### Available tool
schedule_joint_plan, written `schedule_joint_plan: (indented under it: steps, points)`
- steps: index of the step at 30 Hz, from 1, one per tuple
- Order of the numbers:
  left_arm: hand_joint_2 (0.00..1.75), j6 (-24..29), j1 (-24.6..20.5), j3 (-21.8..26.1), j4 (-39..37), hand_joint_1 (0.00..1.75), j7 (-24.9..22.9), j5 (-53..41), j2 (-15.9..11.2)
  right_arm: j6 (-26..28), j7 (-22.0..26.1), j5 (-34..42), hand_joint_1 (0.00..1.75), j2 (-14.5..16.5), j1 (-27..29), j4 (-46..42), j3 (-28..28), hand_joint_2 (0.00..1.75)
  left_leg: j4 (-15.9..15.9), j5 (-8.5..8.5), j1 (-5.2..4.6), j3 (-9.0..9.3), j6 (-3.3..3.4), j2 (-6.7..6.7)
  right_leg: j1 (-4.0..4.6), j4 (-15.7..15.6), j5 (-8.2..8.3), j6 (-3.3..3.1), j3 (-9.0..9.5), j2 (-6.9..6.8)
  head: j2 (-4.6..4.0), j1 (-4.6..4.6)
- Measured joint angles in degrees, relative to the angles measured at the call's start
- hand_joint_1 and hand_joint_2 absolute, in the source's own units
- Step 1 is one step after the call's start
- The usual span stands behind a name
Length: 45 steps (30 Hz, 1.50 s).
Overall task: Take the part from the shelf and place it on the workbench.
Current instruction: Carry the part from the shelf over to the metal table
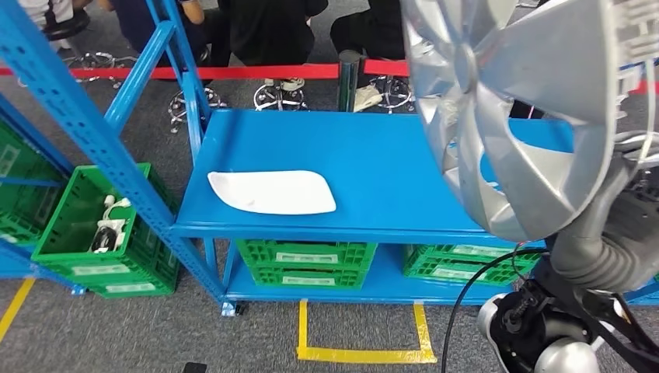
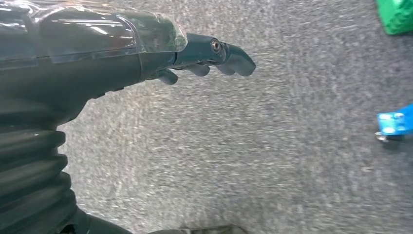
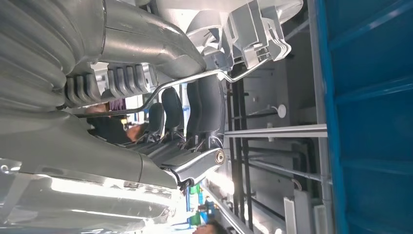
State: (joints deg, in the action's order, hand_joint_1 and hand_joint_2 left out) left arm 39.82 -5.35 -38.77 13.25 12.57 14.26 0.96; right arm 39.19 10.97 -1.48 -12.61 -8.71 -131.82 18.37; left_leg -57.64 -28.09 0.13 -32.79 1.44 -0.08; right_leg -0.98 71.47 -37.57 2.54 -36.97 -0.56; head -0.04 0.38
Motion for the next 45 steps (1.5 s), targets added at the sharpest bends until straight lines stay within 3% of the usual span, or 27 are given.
schedule_joint_plan:
  steps: [2,3,5,7,8,10,11,13,15,16,17,19,20,22,23,25,27,29,30,31,33,35,37,38,40,42,45]
  points:
    - [1.75,0.0,0.0,-0.2,-0.1,0.00,-0.4,-0.2,-0.2,0.0,-0.1,-0.1,1.75,0.1,0.0,0.2,-0.4,1.75,0.0,1.08,-0.37,-1.35,0.08,0.01,0.06,1.3,0.49,-0.29,1.27,0.04,0.00,0.48]
    - [1.75,-0.1,0.0,-0.4,-0.1,0.00,-0.9,-0.4,-0.2,0.0,-0.3,0.0,1.75,0.1,0.0,0.3,-0.6,1.75,-0.1,1.58,-0.56,-1.96,0.06,0.01,0.15,-1.0,2.14,-0.64,3.15,0.07,0.00,0.60]
    - [1.75,-0.3,0.0,-0.8,-0.2,0.00,-2.6,-0.7,-0.3,0.0,-0.4,0.5,1.75,0.1,-0.1,0.5,-1.2,1.75,-0.1,2.53,-0.86,-2.86,-0.11,0.02,0.58,-9.4,4.82,-1.79,8.45,0.24,0.00,0.64]
    - [1.75,-0.4,0.0,-1.2,-0.2,0.00,-4.0,-0.7,-0.4,0.0,-0.4,0.8,1.75,0.2,-0.1,0.6,-1.6,1.75,-0.1,3.55,-0.89,-3.55,-0.59,0.10,1.08,-15.7,5.25,-2.62,11.85,0.39,0.00,0.49]
    - [1.75,-0.4,0.0,-1.3,-0.2,0.00,-4.4,-0.7,-0.4,0.0,-0.4,0.8,1.75,0.3,-0.1,0.7,-1.9,1.75,0.0,4.10,-0.83,-3.83,-0.92,0.16,1.27,-16.8,5.19,-2.79,12.19,0.39,0.00,0.47]
    - [1.75,-0.7,0.1,-1.5,-0.3,0.00,-4.9,-0.8,-0.6,0.0,-0.4,0.5,1.75,0.3,-0.1,0.8,-2.4,1.75,-0.1,4.51,-0.67,-4.30,-1.58,0.21,1.34,-17.3,6.17,-3.04,11.55,0.18,0.00,0.47]
    - [1.75,-0.9,0.1,-1.7,-0.3,0.00,-5.1,-1.0,-0.6,0.0,-0.6,0.1,1.75,0.4,-0.1,0.8,-2.6,1.75,-0.8,3.37,-0.63,-4.70,-1.88,0.19,1.23,-17.5,6.85,-3.26,11.11,0.03,-0.01,0.41]
    - [1.75,-1.6,0.1,-2.3,-0.3,0.00,-5.6,-1.9,-0.8,0.0,-1.4,-0.8,1.75,0.5,0.1,0.8,-2.9,1.75,-5.4,-1.98,-0.30,-6.11,-2.50,0.14,0.96,-17.7,8.18,-3.65,9.83,-0.26,-0.01,-0.08]
    - [1.75,-2.3,0.1,-3.1,-0.3,0.00,-6.4,-3.0,-0.8,0.0,-2.7,-1.3,1.75,0.7,0.5,0.8,-3.0,1.75,-12.5,-6.83,0.19,-7.39,-3.19,0.09,0.90,-17.2,9.30,-3.76,7.96,-0.32,-0.01,-0.53]
    - [1.75,-2.7,0.1,-3.6,-0.4,0.00,-6.9,-3.5,-0.8,0.0,-3.3,-1.1,1.75,0.7,0.6,0.9,-3.0,1.75,-15.1,-7.23,0.42,-7.43,-3.51,0.07,0.85,-16.9,9.85,-3.65,6.92,-0.36,-0.01,-0.61]
    - [1.75,-3.0,0.1,-4.0,-0.4,0.00,-7.4,-4.1,-0.8,0.0,-3.6,-0.8,1.75,0.8,0.7,1.1,-3.0,1.75,-16.1,-6.25,0.62,-6.79,-3.79,0.07,0.75,-16.4,10.34,-3.49,5.81,-0.38,-0.01,-0.68]
    - [1.75,-3.4,0.0,-4.9,-0.4,0.00,-8.1,-5.1,-0.8,0.0,-3.6,0.2,1.75,0.9,0.7,1.5,-2.9,1.75,-12.7,-2.99,1.05,-2.91,-4.22,0.11,0.48,-15.2,11.09,-2.98,3.56,-0.39,0.00,-0.84]
    - [1.75,-3.4,-0.1,-5.4,-0.4,0.00,-8.3,-5.4,-0.8,0.0,-3.5,0.6,1.75,1.0,0.7,1.7,-2.9,1.75,-8.9,-2.67,1.15,0.00,-4.41,0.12,0.41,-14.4,11.34,-2.66,2.57,-0.38,0.00,-0.99]
    - [1.75,-3.5,-0.3,-6.1,-0.4,0.00,-8.4,-5.7,-0.8,0.0,-3.3,1.0,1.75,1.1,0.6,2.2,-2.8,1.75,-2.2,-4.17,1.10,4.39,-3.99,0.04,0.38,-13.3,11.87,-1.93,1.32,-0.42,0.00,-1.20]
    - [1.75,-3.5,-0.3,-6.4,-0.4,0.00,-8.4,-5.7,-0.8,0.0,-3.2,1.0,1.75,1.2,0.5,2.4,-2.8,1.75,-0.6,-5.00,0.91,5.10,-3.52,-0.03,0.37,-13.1,12.25,-1.55,1.05,-0.45,0.00,-1.25]
    - [1.75,-3.4,-0.2,-6.9,-0.5,0.00,-8.3,-5.6,-0.8,0.0,-2.9,1.4,1.75,1.2,0.2,2.8,-2.6,1.75,-0.1,-4.53,0.78,4.42,-2.22,-0.06,0.18,-13.1,12.86,-0.77,0.63,-0.43,0.00,-1.29]
    - [1.75,-3.2,-0.2,-7.2,-0.5,0.00,-8.1,-5.0,-0.8,0.0,-2.2,1.9,1.75,1.2,-0.3,3.1,-2.5,1.75,0.0,-3.19,0.80,3.14,-1.07,0.05,-0.01,-11.4,10.06,-0.14,-0.30,-0.25,0.00,-1.08]
    - [1.75,-3.2,-0.2,-7.4,-0.5,0.00,-7.8,-4.5,-0.8,0.0,-1.7,2.1,1.75,1.3,-1.2,3.4,-2.4,1.75,0.0,-1.79,0.67,1.55,-0.39,0.11,-0.09,-5.5,4.02,0.25,-1.34,-0.07,0.00,-0.54]
    - [1.75,-3.2,-0.2,-7.4,-0.5,0.00,-7.7,-4.5,-0.8,0.0,-1.6,1.9,1.75,1.3,-1.7,3.6,-2.4,1.75,-0.1,-1.14,0.53,0.75,-0.21,0.13,-0.08,-2.0,1.69,0.33,-1.59,-0.03,0.00,-0.24]
    - [1.75,-3.3,-0.2,-7.6,-0.6,0.00,-7.6,-4.6,-0.7,0.0,-1.5,1.7,1.75,1.4,-2.1,3.6,-2.3,1.75,-0.1,-0.45,0.37,-0.10,-0.12,0.16,-0.07,0.9,0.70,0.30,-1.48,0.00,0.00,0.08]
    - [1.75,-3.4,-0.2,-8.0,-0.6,0.00,-7.6,-5.0,-0.7,0.0,-1.5,1.3,1.75,1.6,-2.7,3.7,-2.3,1.75,-0.2,0.89,0.01,-1.80,-0.08,0.21,0.02,1.6,2.47,-0.12,0.63,0.04,0.00,0.59]
    - [1.75,-3.5,-0.2,-8.5,-0.6,0.00,-7.7,-5.4,-0.6,0.0,-1.5,1.1,1.75,1.8,-3.2,3.7,-2.2,1.75,-0.2,2.10,-0.28,-3.16,-0.21,0.25,0.36,-4.6,5.22,-1.08,5.67,0.22,0.00,0.75]
    - [1.75,-3.6,-0.3,-8.8,-0.6,0.00,-7.9,-5.7,-0.3,0.0,-1.5,0.9,1.75,2.0,-3.5,3.7,-2.1,1.75,-0.2,3.23,-0.55,-4.00,-0.58,0.37,0.86,-13.2,5.30,-2.14,11.14,0.42,0.00,0.70]
    - [1.75,-3.7,-0.3,-9.0,-0.6,0.00,-8.1,-5.8,-0.3,0.0,-1.5,0.9,1.75,2.0,-3.6,3.7,-2.0,1.75,-0.2,3.84,-0.57,-4.35,-0.86,0.52,1.08,-15.9,4.84,-2.44,12.61,0.51,0.00,0.63]
    - [1.75,-3.8,-0.3,-9.5,-0.6,0.00,-8.3,-5.9,-0.2,0.0,-1.4,0.8,1.75,2.1,-3.6,3.7,-1.8,1.75,-0.1,4.80,-0.54,-4.99,-1.51,0.78,1.14,-17.6,5.04,-2.73,12.76,0.43,-0.01,0.58]
    - [1.75,-3.8,-0.2,-9.8,-0.6,0.00,-8.4,-6.0,-0.2,0.0,-1.4,0.7,1.75,2.1,-3.5,3.9,-1.6,1.75,-1.5,2.63,-0.38,-5.90,-2.14,0.61,0.97,-17.9,6.34,-3.33,11.59,0.16,-0.01,0.35]
    - [1.75,-3.8,-0.2,-10.0,-0.6,0.00,-8.4,-6.0,-0.3,0.0,-1.5,0.0,1.75,2.2,-3.4,4.2,-1.3,1.75,-10.6,-5.72,-0.01,-8.19,-2.96,0.05,0.96,-17.7,8.34,-3.91,9.14,-0.12,-0.01,-0.49]
